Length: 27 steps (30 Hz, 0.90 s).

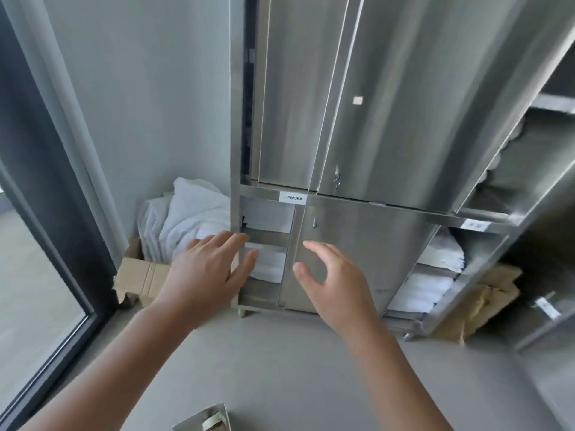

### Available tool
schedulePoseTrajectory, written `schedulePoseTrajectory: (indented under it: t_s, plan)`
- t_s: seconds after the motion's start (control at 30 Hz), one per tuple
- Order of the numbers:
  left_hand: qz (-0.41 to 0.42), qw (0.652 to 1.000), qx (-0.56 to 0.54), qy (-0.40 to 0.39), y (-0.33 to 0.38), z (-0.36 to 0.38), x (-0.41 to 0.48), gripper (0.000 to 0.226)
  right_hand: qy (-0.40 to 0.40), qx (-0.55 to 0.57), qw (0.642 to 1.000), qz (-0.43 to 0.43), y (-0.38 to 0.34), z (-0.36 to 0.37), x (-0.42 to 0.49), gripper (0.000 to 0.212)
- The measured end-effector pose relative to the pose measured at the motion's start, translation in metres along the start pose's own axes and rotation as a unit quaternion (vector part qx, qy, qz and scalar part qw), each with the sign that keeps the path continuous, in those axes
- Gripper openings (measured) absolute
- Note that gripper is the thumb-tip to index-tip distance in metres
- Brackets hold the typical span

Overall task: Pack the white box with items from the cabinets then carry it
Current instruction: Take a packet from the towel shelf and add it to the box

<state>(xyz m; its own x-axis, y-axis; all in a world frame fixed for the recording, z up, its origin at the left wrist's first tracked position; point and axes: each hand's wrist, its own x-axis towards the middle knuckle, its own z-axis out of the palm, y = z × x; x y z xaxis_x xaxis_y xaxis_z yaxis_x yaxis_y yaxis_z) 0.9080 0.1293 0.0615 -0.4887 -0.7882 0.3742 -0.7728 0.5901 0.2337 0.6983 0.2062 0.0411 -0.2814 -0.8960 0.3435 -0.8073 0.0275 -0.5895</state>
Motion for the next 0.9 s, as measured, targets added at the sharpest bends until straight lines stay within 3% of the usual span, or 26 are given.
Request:
schedulePoseTrajectory:
  t_s: [0.17,0.47,0.7,0.9]
  plan:
    - [0.105,0.991,-0.079,0.000,0.072,0.020,0.023,0.050,0.085,-0.046,0.992,0.086,0.046,-0.073,-0.040,0.047]
    - [0.284,0.949,-0.135,-0.021,0.263,0.020,0.035,0.051,0.226,-0.075,0.952,0.190,0.114,-0.219,-0.142,0.048]
    - [0.316,0.930,-0.187,-0.025,0.381,0.040,0.021,0.054,0.252,-0.110,0.939,0.208,0.173,-0.307,-0.193,0.050]
    - [0.299,0.930,-0.210,-0.031,0.445,0.073,0.022,0.042,0.245,-0.109,0.940,0.209,0.232,-0.339,-0.194,0.047]
